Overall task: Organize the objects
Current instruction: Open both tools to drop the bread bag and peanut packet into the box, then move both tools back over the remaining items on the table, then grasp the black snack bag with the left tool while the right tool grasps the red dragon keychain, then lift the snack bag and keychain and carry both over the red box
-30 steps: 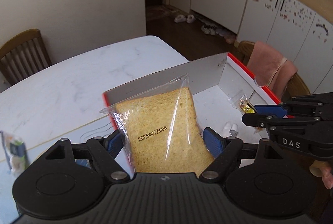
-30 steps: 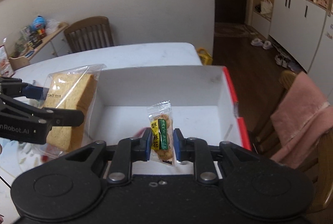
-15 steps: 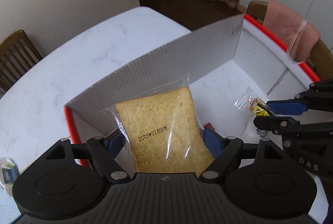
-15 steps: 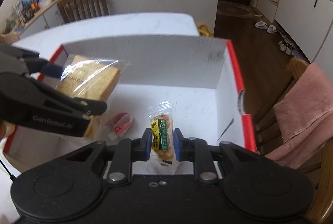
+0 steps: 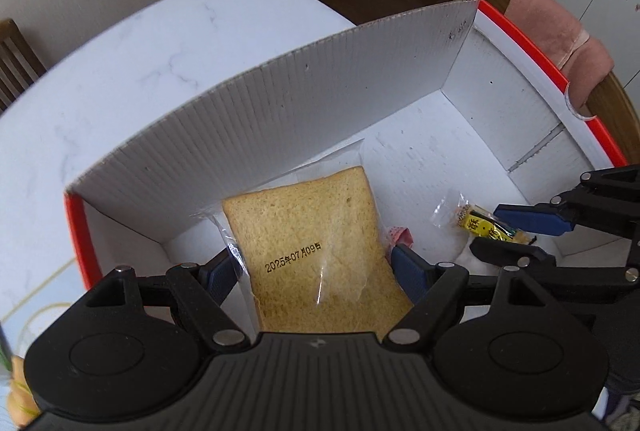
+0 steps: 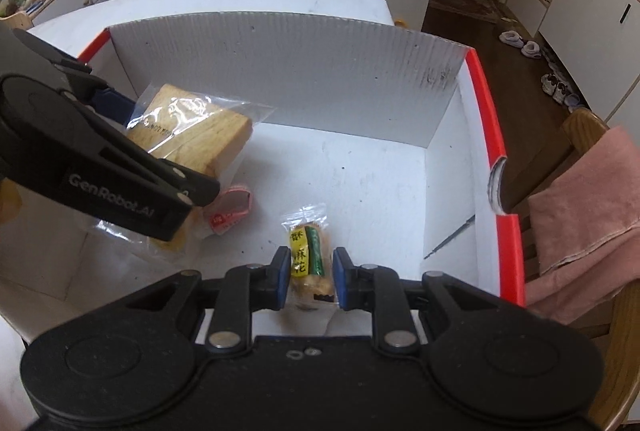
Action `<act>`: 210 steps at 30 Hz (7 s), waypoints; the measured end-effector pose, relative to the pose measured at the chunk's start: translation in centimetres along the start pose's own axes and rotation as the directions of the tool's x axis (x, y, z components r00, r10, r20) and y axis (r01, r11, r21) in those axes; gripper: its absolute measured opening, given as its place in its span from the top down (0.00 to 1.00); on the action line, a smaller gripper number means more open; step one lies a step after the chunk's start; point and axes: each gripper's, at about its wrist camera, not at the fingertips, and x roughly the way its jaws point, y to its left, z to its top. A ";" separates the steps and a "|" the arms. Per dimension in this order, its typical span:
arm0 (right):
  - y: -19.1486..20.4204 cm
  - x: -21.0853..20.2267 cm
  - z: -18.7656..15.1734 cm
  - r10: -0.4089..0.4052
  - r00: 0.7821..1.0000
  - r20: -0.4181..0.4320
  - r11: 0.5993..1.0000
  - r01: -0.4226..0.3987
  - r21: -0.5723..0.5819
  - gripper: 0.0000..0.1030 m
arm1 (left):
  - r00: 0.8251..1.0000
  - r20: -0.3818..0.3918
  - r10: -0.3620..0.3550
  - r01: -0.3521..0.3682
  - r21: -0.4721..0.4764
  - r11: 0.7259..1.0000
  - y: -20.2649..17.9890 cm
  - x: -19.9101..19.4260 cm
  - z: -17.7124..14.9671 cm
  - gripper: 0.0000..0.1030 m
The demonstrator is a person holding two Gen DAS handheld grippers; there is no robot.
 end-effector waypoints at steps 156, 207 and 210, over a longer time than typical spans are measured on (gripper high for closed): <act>27.8 -0.2 3.9 0.257 0.961 0.106 0.958 -0.267 0.101 0.99 | 0.935 0.340 0.098 0.031 -0.354 0.935 25.3 -14.7 -29.4 0.68; 31.5 4.5 3.3 0.192 0.981 -0.006 0.932 -0.184 -0.313 0.53 | 0.949 0.296 0.105 0.020 -0.393 0.919 25.3 -15.1 -32.4 0.68; 31.4 4.4 3.4 0.202 0.979 -0.001 0.931 -0.192 -0.309 0.63 | 0.949 0.296 0.105 0.020 -0.391 0.920 25.2 -15.1 -32.3 0.68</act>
